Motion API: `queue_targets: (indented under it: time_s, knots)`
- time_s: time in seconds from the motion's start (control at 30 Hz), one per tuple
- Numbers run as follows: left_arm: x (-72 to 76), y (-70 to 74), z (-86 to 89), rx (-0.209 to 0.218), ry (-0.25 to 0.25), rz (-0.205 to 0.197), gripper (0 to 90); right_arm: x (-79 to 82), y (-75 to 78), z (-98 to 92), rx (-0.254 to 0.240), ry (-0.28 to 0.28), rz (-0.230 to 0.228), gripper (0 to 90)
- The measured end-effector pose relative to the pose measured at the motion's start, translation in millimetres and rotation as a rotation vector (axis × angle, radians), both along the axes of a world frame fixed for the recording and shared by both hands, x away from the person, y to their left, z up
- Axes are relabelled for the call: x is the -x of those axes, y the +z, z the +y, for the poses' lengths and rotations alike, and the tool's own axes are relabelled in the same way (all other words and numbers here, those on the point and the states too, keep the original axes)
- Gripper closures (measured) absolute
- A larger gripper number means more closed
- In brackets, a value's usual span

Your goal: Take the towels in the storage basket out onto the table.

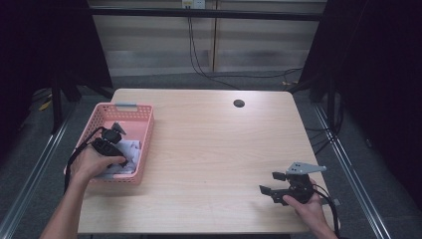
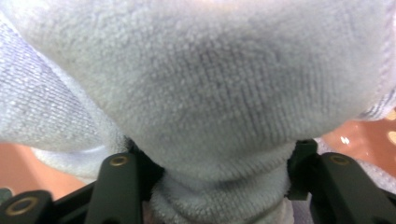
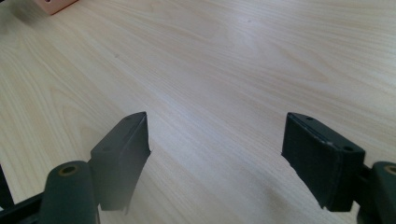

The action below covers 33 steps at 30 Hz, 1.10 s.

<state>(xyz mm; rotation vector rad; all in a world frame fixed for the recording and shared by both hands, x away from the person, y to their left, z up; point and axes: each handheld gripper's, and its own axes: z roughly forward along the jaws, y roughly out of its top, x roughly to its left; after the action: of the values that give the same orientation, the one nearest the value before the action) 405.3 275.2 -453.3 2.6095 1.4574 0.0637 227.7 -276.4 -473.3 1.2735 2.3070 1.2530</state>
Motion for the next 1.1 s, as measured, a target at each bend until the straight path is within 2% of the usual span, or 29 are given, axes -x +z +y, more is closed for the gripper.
queue_targets:
  time_s: [0.1,0.13,0.2,0.27,0.4,0.5,0.67,0.8,0.87,1.0,1.07,1.1]
  knots:
    - [1.0,1.5,0.5,0.004,0.0,-0.014,49.3,-0.4,0.1,-0.1,0.0,0.0,-0.002,23.0]
    - [2.0,1.6,2.4,0.017,0.012,-0.021,49.8,-0.3,0.3,-0.3,0.002,-0.003,-0.002,23.0]
    - [2.8,2.9,7.0,0.044,-0.01,-0.032,50.1,-0.5,0.4,-1.8,0.004,-0.005,-0.007,23.0]
    - [4.1,4.8,13.9,0.088,0.017,-0.053,50.4,-1.2,0.4,-2.9,-0.001,-0.017,-0.002,23.0]
    - [4.7,8.8,19.1,0.115,0.035,-0.057,50.7,-1.3,0.5,-2.9,-0.003,-0.02,0.0,23.0]
    - [4.6,12.0,22.2,0.12,0.049,-0.061,50.9,-1.1,0.7,-2.7,-0.002,-0.022,-0.001,23.0]
    - [6.8,17.7,31.4,0.163,0.067,-0.073,50.9,-0.8,1.5,-3.4,-0.011,-0.024,-0.002,22.9]
    - [8.5,21.9,34.2,0.182,0.06,-0.084,50.8,-1.2,0.9,-3.5,-0.011,-0.027,0.001,23.0]
    - [9.9,25.5,36.4,0.191,0.076,-0.117,50.7,-1.1,1.1,-3.5,-0.014,-0.027,0.001,23.0]
    - [11.6,31.5,41.9,0.236,0.076,-0.116,50.6,-0.8,1.3,-3.6,-0.013,-0.028,0.002,22.9]
    - [12.9,35.1,44.7,0.251,0.074,-0.133,50.6,-1.0,1.3,-3.9,-0.014,-0.028,-0.001,22.9]
    - [14.4,39.0,47.6,0.268,0.098,-0.159,50.7,-1.3,1.2,-3.9,-0.013,-0.029,-0.004,22.9]
